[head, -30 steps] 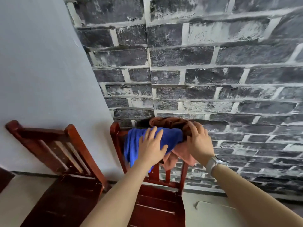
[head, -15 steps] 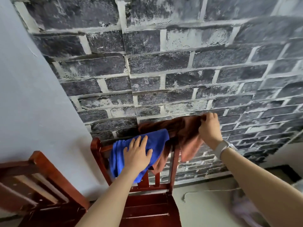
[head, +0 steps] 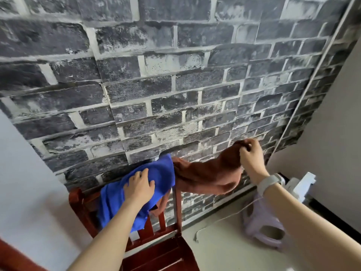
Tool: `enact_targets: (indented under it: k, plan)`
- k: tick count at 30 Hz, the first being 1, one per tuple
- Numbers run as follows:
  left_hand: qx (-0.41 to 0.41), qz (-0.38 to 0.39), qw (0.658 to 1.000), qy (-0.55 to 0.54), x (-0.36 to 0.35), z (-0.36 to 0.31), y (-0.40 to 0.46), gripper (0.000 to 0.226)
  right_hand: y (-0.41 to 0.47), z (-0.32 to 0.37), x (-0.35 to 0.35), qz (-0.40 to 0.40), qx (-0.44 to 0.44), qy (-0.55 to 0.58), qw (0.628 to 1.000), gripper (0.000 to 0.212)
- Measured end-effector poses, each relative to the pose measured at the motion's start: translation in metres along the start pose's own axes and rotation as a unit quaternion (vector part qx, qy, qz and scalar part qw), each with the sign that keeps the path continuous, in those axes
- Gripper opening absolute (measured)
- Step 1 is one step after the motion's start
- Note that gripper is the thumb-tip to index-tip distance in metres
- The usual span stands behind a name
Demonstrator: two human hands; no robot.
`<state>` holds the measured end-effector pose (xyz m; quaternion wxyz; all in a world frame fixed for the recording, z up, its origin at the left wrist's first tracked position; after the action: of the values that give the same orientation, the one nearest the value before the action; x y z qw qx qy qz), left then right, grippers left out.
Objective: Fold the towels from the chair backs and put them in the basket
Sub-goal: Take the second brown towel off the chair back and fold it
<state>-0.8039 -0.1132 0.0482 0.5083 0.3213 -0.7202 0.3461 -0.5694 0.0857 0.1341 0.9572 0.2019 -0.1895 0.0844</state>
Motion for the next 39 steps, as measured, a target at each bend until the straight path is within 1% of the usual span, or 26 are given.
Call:
enact_targets:
  k: [1, 3, 5, 6, 7, 9, 12, 14, 16, 18, 20, 22, 24, 26, 28, 32, 37, 39]
  plan:
    - [-0.004, 0.0, 1.0, 0.006, 0.0, 0.002, -0.001, 0.058, -0.009, -0.003, -0.015, 0.079, 0.006, -0.005, 0.997, 0.027]
    - [-0.011, 0.003, 1.0, 0.016, -0.001, 0.006, -0.003, 0.062, -0.026, -0.005, -0.044, 0.217, 0.024, -0.027, 0.976, 0.035]
    - [-0.016, 0.004, 1.0, 0.02, -0.002, 0.01, -0.003, 0.062, -0.035, -0.007, -0.073, 0.32, 0.036, -0.052, 0.945, 0.043]
    - [-0.018, 0.001, 1.0, 0.018, -0.003, 0.011, -0.003, 0.062, -0.037, -0.007, -0.087, 0.351, 0.04, -0.066, 0.933, 0.046]
    - [-0.018, -0.006, 1.0, 0.015, -0.003, 0.011, -0.003, 0.062, -0.039, -0.008, -0.099, 0.366, 0.049, -0.08, 0.926, 0.047]
    - [-0.017, -0.025, 0.999, 0.011, -0.005, 0.009, -0.002, 0.063, -0.041, -0.01, -0.124, 0.368, 0.065, -0.095, 0.923, 0.049]
    - [-0.011, -0.05, 0.998, 0.024, -0.01, 0.007, 0.002, 0.064, -0.041, -0.015, -0.157, 0.389, 0.053, -0.071, 0.917, 0.056]
    - [-0.003, -0.067, 0.997, 0.024, -0.015, 0.008, 0.003, 0.063, -0.041, -0.022, -0.172, 0.389, 0.056, -0.094, 0.915, 0.051]
    - [-0.002, -0.083, 0.996, 0.011, -0.02, 0.009, 0.002, 0.062, -0.041, -0.029, -0.177, 0.358, 0.065, -0.144, 0.92, 0.038]
    - [-0.001, -0.09, 0.996, -0.004, -0.024, 0.009, 0.001, 0.063, -0.039, -0.032, -0.171, 0.32, 0.064, -0.17, 0.93, 0.026]
    - [0.006, -0.08, 0.997, -0.013, -0.026, 0.01, 0.002, 0.065, -0.03, -0.031, -0.156, 0.284, 0.076, -0.165, 0.942, 0.022]
    - [0.016, -0.06, 0.998, -0.017, -0.028, 0.012, 0.002, 0.066, -0.013, -0.026, -0.132, 0.232, 0.075, -0.144, 0.959, 0.022]
    - [0.018, -0.051, 0.999, 0.004, -0.028, 0.011, 0.002, 0.065, 0.01, -0.021, -0.098, 0.144, 0.037, -0.122, 0.981, 0.022]
    - [0.021, -0.044, 0.998, 0.032, -0.025, 0.007, 0.002, 0.063, 0.031, -0.021, -0.057, 0.042, -0.01, -0.105, 0.994, 0.025]
    - [0.038, -0.025, 0.998, 0.04, -0.021, 0.001, 0.003, 0.06, 0.038, -0.022, -0.021, -0.037, -0.024, -0.093, 0.995, 0.026]
    - [0.061, 0.014, 0.997, 0.05, -0.013, -0.001, 0.004, 0.059, 0.023, -0.02, 0.008, -0.096, -0.019, -0.08, 0.992, 0.023]
    - [0.023, 0.044, 0.997, 0.056, -0.011, -0.009, -0.002, 0.06, 0.012, -0.02, 0.055, -0.233, -0.087, -0.042, 0.968, 0.026]
    - [0.017, 0.059, 0.997, 0.055, -0.012, -0.01, -0.003, 0.061, 0.007, -0.023, 0.068, -0.258, -0.09, -0.028, 0.961, 0.025]
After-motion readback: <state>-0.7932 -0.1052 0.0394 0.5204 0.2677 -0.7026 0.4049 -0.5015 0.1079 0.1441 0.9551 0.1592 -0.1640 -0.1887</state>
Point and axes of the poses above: each hand's wrist, its own y-axis towards the middle knuckle, its own x-axis out of the back of the hand, z = x × y, the point moved 1 cm from there along y, towards the middle knuckle, and after that the axes turned 10 degrees about x, right-handed, at the moved point
